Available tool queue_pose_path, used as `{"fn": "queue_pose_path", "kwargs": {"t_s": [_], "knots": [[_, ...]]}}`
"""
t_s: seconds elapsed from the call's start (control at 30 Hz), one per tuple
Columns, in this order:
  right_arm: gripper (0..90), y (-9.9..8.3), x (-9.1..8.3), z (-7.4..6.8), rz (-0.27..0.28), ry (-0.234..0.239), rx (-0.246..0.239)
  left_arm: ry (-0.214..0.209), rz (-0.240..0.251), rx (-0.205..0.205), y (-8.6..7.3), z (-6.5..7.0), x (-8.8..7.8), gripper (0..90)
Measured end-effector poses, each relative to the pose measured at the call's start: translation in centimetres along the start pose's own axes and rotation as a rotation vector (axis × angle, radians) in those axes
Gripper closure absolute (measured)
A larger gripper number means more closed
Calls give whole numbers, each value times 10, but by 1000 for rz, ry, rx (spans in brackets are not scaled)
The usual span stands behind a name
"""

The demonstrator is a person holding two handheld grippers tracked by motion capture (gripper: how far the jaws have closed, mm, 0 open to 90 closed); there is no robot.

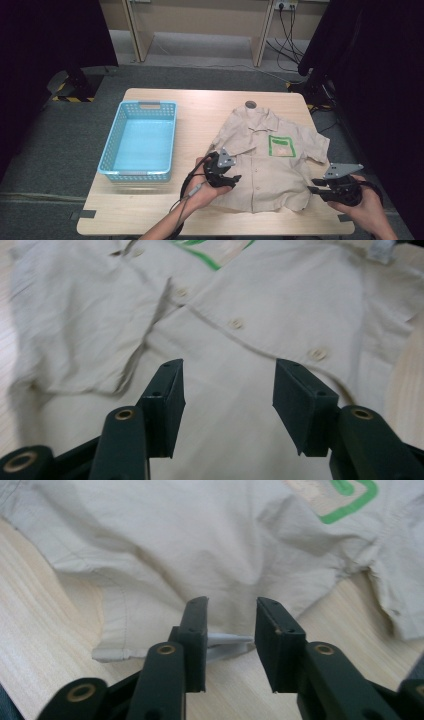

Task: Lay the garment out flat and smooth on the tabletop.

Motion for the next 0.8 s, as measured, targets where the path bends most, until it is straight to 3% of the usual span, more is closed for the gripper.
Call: {"fn": "queue_pose_path", "kwargs": {"t_s": [0.13,0.2,0.3,0.43,0.57,0.63,0.7,0.8], "knots": [[568,1,5,-4,3,7,90,54,-43,-7,-20,-16,0,443],[539,-2,10,-3,-3,-30,166,78,-60,-12,-28,-21,2,438],[503,-9,16,3,-1,-70,253,120,-92,13,-39,-26,6,432],[487,-21,24,7,10,-71,372,107,-118,8,-48,-24,9,443],[574,-25,33,1,12,-44,437,99,-130,2,-53,-22,10,457],[719,-27,35,-1,-2,-71,430,93,-135,4,-55,-20,11,472],[813,-29,36,-3,-2,-56,442,89,-144,12,-57,-19,11,481],[875,-35,31,-2,-23,-49,410,88,-149,5,-59,-19,10,495]]}}
Point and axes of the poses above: each handheld gripper's, and its own axes: x roughly forward along the jaws, y roughly out of its top, z roughly to its right, the point moved 9 cm from there along x, roughly forward along the jaws, and after that the axes turned 13 degrees about y, right-handed, at the moved point
